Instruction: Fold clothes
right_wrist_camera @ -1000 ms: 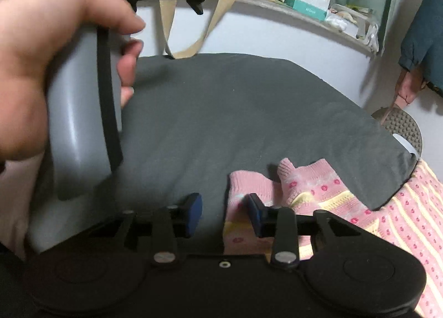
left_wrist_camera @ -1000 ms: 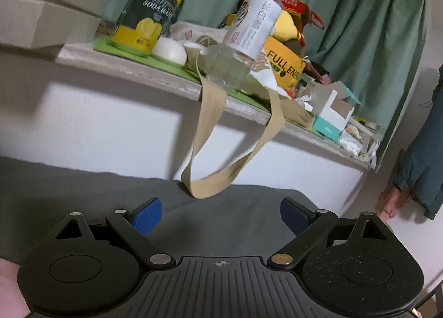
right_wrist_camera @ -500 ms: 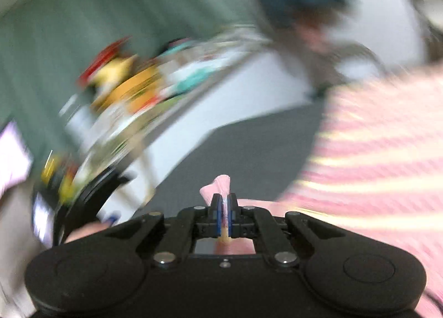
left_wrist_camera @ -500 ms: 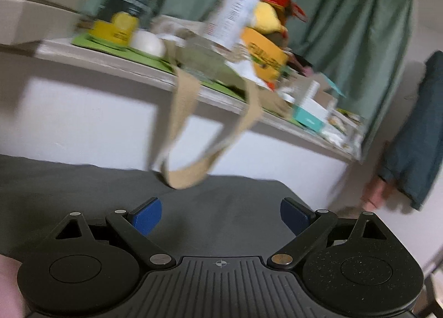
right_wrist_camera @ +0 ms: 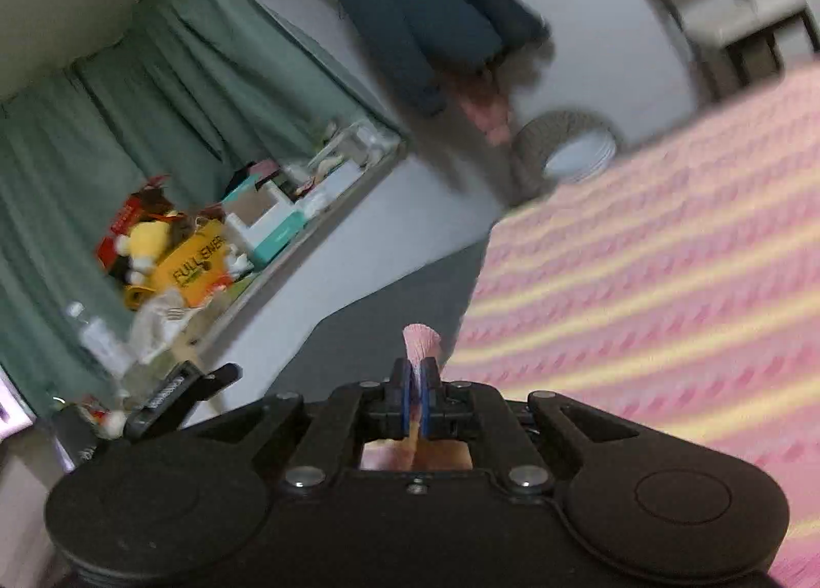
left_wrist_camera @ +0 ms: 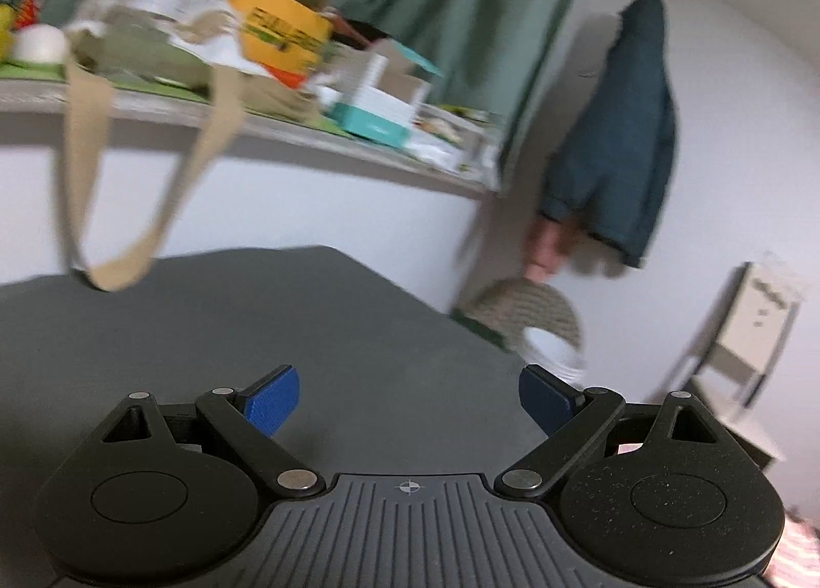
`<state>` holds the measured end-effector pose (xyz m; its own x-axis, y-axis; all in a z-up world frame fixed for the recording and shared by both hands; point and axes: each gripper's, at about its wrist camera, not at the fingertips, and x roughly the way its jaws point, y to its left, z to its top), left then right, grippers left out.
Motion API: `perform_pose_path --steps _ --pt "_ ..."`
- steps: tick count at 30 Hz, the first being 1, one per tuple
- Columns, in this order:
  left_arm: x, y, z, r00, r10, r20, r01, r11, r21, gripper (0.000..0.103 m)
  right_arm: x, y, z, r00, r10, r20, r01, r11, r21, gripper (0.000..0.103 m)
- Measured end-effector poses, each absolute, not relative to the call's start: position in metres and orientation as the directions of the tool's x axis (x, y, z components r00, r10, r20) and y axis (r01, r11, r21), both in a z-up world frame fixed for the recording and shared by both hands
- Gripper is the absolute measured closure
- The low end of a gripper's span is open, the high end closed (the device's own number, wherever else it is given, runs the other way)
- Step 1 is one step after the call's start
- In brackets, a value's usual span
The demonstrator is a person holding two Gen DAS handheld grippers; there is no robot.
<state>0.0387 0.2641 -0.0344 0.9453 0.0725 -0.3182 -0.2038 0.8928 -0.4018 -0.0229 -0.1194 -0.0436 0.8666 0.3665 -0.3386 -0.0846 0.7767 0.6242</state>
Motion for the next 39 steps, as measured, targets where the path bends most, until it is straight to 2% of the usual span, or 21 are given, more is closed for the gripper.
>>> perform_pose_path --steps 3,4,8,12,13,14,16,20,24,28,29,31,34,35,37,39 --pt "0.046 0.255 -0.038 0.944 0.001 -0.329 -0.146 0.897 -0.416 0.010 -0.006 -0.137 -0.067 0.810 0.304 -0.501 0.074 0.796 0.601 0.099" --pt "0.047 0.252 -0.038 0.944 -0.016 -0.331 -0.130 0.900 -0.415 0.010 -0.006 -0.142 -0.074 0.800 0.288 -0.526 0.107 0.794 0.598 0.099" --pt "0.049 0.244 -0.038 0.943 -0.077 -0.324 -0.068 0.908 -0.414 0.010 -0.021 -0.146 -0.063 0.845 0.275 -0.459 0.067 0.797 0.600 0.098" --pt "0.053 0.237 -0.040 0.930 -0.130 -0.345 -0.032 0.904 -0.427 0.010 -0.016 -0.158 -0.073 0.789 0.279 -0.548 0.145 0.782 0.606 0.094" --pt "0.054 0.235 -0.041 0.924 -0.150 -0.351 -0.018 0.902 -0.432 0.010 -0.017 -0.161 -0.074 0.782 0.289 -0.553 0.150 0.774 0.616 0.091" --pt "0.056 0.233 -0.041 0.915 -0.180 -0.361 0.003 0.898 -0.440 0.010 -0.021 -0.165 -0.074 0.782 0.295 -0.548 0.154 0.762 0.629 0.072" --pt "0.059 0.228 -0.044 0.894 -0.250 -0.371 0.054 0.884 -0.465 0.010 -0.037 -0.178 -0.073 0.799 0.303 -0.520 0.152 0.734 0.662 0.053" --pt "0.066 0.212 -0.048 0.839 -0.370 -0.399 0.146 0.859 -0.490 0.010 -0.062 -0.190 -0.049 0.788 0.392 -0.474 0.081 0.698 0.711 0.053" --pt "0.070 0.193 -0.050 0.802 -0.390 -0.452 0.187 0.883 -0.431 0.010 -0.100 -0.199 -0.007 0.723 0.506 -0.471 -0.033 0.706 0.707 0.052" --pt "0.075 0.176 -0.053 0.801 -0.283 -0.527 0.152 0.948 -0.278 0.010 -0.126 -0.177 0.033 0.645 0.572 -0.507 -0.203 0.768 0.608 0.048" --pt "0.076 0.170 -0.054 0.802 -0.262 -0.536 0.157 0.960 -0.234 0.010 -0.127 -0.168 0.038 0.655 0.542 -0.526 -0.215 0.802 0.558 0.043" --pt "0.078 0.160 -0.054 0.806 -0.236 -0.543 0.175 0.971 -0.162 0.010 -0.128 -0.152 0.046 0.674 0.474 -0.566 -0.228 0.863 0.450 0.040" --pt "0.083 0.147 -0.054 0.816 -0.196 -0.544 0.212 0.977 -0.035 0.010 -0.108 -0.127 0.028 0.653 0.305 -0.693 -0.185 0.952 0.244 0.040" --pt "0.083 0.144 -0.054 0.817 -0.184 -0.547 0.221 0.975 0.002 0.010 -0.099 -0.119 0.019 0.657 0.258 -0.708 -0.167 0.966 0.197 0.040" --pt "0.084 0.135 -0.057 0.818 -0.162 -0.551 0.245 0.966 0.079 0.010 -0.085 -0.107 0.002 0.681 0.216 -0.700 -0.129 0.976 0.175 0.040" --pt "0.084 0.132 -0.058 0.815 -0.164 -0.556 0.270 0.956 0.113 0.010 -0.078 -0.097 -0.011 0.680 0.291 -0.673 -0.144 0.953 0.267 0.040"
